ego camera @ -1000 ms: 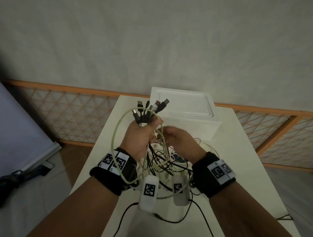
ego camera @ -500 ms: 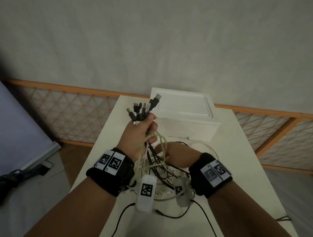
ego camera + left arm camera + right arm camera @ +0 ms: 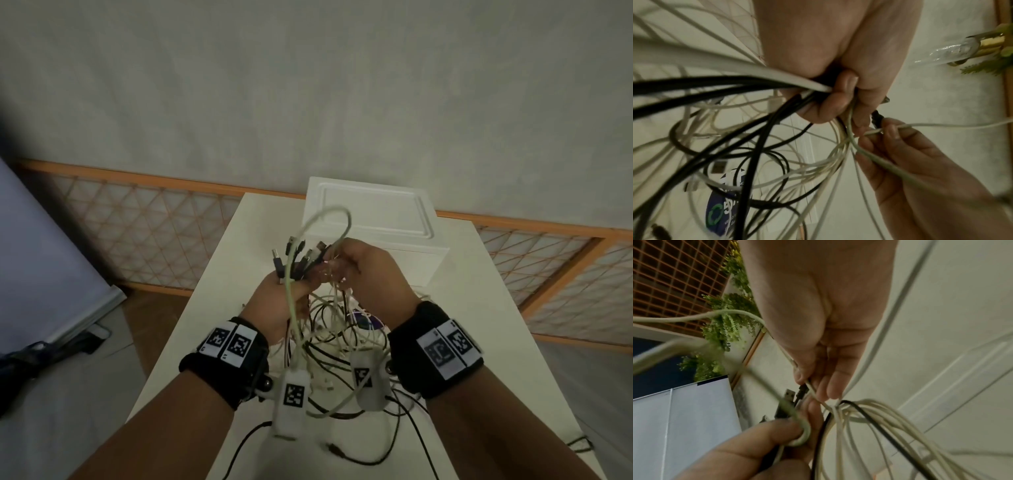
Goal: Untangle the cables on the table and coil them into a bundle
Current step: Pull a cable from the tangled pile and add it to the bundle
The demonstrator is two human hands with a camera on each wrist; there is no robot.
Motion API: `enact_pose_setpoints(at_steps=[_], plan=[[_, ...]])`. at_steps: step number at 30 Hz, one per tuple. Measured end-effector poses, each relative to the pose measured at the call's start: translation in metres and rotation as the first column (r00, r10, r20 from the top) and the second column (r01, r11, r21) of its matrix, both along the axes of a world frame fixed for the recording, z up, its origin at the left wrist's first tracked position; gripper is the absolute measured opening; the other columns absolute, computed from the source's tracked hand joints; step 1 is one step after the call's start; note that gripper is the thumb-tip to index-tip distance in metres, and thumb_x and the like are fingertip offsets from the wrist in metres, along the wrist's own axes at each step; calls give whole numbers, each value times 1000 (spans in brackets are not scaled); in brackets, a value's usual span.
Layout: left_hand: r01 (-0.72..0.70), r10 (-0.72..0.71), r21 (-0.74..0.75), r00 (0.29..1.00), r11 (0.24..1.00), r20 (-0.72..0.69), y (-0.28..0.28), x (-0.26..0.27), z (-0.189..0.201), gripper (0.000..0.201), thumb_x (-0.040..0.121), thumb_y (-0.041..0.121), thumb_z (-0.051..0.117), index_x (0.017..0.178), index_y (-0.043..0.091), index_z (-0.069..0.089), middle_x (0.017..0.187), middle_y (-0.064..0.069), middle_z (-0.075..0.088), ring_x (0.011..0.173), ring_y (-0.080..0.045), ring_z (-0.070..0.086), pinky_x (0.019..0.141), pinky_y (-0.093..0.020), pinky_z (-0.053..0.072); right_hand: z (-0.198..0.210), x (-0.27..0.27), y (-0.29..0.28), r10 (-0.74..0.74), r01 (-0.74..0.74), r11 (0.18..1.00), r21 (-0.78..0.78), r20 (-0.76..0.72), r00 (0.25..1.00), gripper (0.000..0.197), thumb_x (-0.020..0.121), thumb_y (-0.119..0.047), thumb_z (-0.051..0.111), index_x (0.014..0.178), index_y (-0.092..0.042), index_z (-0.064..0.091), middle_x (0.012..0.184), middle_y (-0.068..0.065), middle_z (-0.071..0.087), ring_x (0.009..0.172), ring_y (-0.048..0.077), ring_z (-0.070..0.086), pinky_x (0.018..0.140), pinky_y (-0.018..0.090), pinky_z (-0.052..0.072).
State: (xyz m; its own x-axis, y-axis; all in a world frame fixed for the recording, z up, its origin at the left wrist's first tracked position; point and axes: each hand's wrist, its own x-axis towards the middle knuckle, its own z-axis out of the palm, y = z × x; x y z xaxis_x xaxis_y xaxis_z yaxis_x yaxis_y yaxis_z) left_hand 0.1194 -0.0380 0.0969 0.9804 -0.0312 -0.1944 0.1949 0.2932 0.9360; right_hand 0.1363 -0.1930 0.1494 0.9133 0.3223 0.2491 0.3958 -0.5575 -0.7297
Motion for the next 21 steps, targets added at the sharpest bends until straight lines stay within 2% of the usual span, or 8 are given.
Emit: enact_pose_setpoints(at_steps=[3, 6, 10, 13, 15, 18, 19, 21], plan=[[-12, 3, 200, 999, 980, 46, -5, 5, -4, 6, 90, 13, 63, 89, 13, 69, 62, -1, 53, 50, -14, 42, 46, -25, 35, 7, -4, 5, 3, 6, 989, 145, -61, 998, 15, 88, -2, 56, 88, -15, 65, 79, -4, 68, 71, 7, 65, 71, 23, 53], [112, -103, 491, 994, 864, -45, -13, 7, -13, 19, 89, 33, 64, 91, 15, 70, 59, -1, 50, 52, -17, 42, 54, -29, 37, 26, -10, 13, 26, -1, 914, 406, -56, 998, 26, 89, 4, 51, 83, -19, 62, 81, 3, 68, 75, 19, 67, 77, 38, 58], [70, -52, 395, 997, 916, -57, -15, 10, -19, 25, 87, 39, 66, 95, 17, 74, 47, 10, 50, 43, -12, 36, 50, -26, 33, 48, -7, 7, -69, 7, 898, 440, 124, 990, 26, 93, -2, 48, 87, -26, 57, 86, 3, 66, 80, 23, 62, 79, 47, 54], [42, -33, 348, 999, 937, -31, -3, 14, -20, 18, 87, 36, 67, 86, 20, 76, 73, 0, 67, 49, -14, 39, 52, -25, 33, 52, -9, -8, -74, 19, 848, 529, 83, 994, 19, 98, -8, 44, 90, -23, 52, 88, 4, 66, 89, 19, 65, 84, 49, 52], [136, -140, 567, 989, 812, -37, 5, 17, -30, 18, 88, 35, 66, 93, 20, 73, 74, 1, 65, 55, -11, 48, 53, -22, 37, 62, -14, -17, -46, -4, 748, 664, 57, 997, 20, 100, -6, 41, 91, -20, 51, 79, 5, 65, 80, 24, 66, 77, 47, 54], [300, -315, 834, 935, 463, -162, 9, 15, -60, 29, 90, 34, 62, 111, 15, 67, 97, -4, 69, 85, -17, 63, 71, -22, 45, 86, -21, -26, -122, -51, 666, 745, 176, 977, 41, 98, -3, 39, 80, -35, 58, 70, 6, 55, 65, 24, 55, 66, 42, 57], [320, -327, 844, 927, 430, -184, 9, 14, -69, 33, 89, 35, 63, 114, 15, 67, 106, -5, 69, 98, -20, 63, 82, -25, 46, 92, -23, -29, -143, -77, 682, 727, 236, 961, 44, 95, -1, 38, 78, -36, 59, 69, 7, 51, 63, 24, 49, 61, 38, 55], [326, -292, 844, 933, 427, -213, 10, 12, -77, 35, 89, 38, 63, 113, 14, 68, 109, -6, 69, 104, -23, 62, 87, -28, 45, 96, -25, -33, -180, -63, 776, 627, 317, 931, 41, 92, -5, 38, 78, -38, 58, 68, 8, 46, 59, 23, 41, 52, 32, 42]])
